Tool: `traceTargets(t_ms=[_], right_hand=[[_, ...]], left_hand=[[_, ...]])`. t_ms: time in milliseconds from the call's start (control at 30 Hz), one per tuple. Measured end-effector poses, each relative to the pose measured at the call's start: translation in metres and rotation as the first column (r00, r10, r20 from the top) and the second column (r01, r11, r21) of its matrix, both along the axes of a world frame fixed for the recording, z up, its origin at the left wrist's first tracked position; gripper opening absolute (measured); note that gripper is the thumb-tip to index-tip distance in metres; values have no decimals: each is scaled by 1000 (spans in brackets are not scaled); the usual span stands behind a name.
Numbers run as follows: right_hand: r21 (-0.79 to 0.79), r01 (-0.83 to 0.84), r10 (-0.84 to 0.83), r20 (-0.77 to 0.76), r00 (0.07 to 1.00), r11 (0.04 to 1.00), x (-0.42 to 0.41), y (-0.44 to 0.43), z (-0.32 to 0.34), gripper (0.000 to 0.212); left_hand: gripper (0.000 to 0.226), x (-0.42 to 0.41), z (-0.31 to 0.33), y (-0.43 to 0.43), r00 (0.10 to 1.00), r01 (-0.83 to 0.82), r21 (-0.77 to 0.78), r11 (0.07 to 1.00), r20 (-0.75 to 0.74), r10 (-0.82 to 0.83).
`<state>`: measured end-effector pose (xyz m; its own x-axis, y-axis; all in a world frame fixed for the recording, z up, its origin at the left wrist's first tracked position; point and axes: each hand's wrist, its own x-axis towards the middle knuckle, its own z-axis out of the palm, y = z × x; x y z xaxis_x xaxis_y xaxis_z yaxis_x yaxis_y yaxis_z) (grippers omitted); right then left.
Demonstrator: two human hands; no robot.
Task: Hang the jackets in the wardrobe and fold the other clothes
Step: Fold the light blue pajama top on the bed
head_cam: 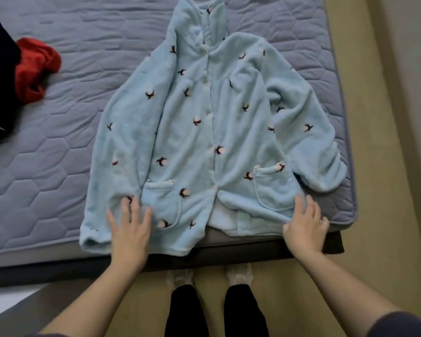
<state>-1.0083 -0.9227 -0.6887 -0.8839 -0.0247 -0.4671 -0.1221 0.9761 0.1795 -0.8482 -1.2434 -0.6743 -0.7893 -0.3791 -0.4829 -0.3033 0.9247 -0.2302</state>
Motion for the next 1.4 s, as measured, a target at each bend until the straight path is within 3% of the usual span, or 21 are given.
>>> traceTargets(t_ms=[67,100,167,267,333,400,500,600,767,833,900,967,1033,1067,1167,1233,1267,1333,1367,1400], right_hand=[[-136,-207,199,-72,977,969,19,-6,0,68],[-204,-342,329,-95,940,917,28,-10,0,59],[-315,-570,569,-103,815,759,47,-19,0,51],[-415,-642,671,-96,735,644,62,-43,-6,52],[-418,-648,664,-130,736,637,62,-62,-13,60],[-400,-621,642,-96,760,675,58,-81,-18,64],[-317,-569,617,73,783,759,52,-101,-27,60],[-306,-475,536,158,829,825,45,-114,-31,23],[-576,-135,409,378,830,806,26,-117,-25,9],[-599,-169,462,377,802,783,16,-114,-21,13],[-577,-332,581,322,747,746,11,-111,-22,25],[-582,-379,614,277,739,720,11,-112,-22,20],[-589,-370,594,243,767,719,14,-114,-19,27],[-570,-391,607,250,755,722,18,-114,-17,30],[-467,-543,715,421,557,698,39,-109,-11,23],[-381,-601,695,549,463,702,55,-106,-9,28],[-373,-532,639,578,507,760,61,-107,-8,29],[-411,-174,410,604,683,895,69,-117,-10,30],[-439,74,244,623,744,896,72,-125,-13,34],[-442,319,68,665,744,839,74,-136,-16,40]], left_hand=[[43,8,3,19,953,243,166,956,-224,-204],[32,13,3,29,945,291,245,925,-222,-239],[25,20,3,49,995,90,417,904,-8,-95],[19,31,-19,59,929,-357,383,852,238,282],[32,31,-27,53,820,-568,418,709,209,533],[49,26,-30,45,785,-561,513,649,82,614],[58,18,-24,33,908,-284,552,784,-108,405],[62,13,-21,16,954,-129,354,926,-210,213],[65,2,-24,-8,975,-23,87,996,-217,41],[61,-13,-27,-22,974,35,8,999,-223,-32],[43,-32,-27,-42,983,113,-1,994,-145,-111],[27,-43,-24,-60,961,275,6,961,-23,-275],[16,-39,-19,-72,878,478,26,878,-36,-478],[16,-30,-13,-74,831,552,84,830,33,-556],[32,12,-8,-73,683,486,287,825,464,-564],[32,28,1,-71,624,409,385,827,543,-562],[27,34,6,-67,657,389,418,821,499,-565],[16,41,10,-62,833,426,371,825,194,-518],[25,46,11,-60,910,384,332,861,24,-415],[36,49,10,-59,958,282,277,919,-122,-258]])
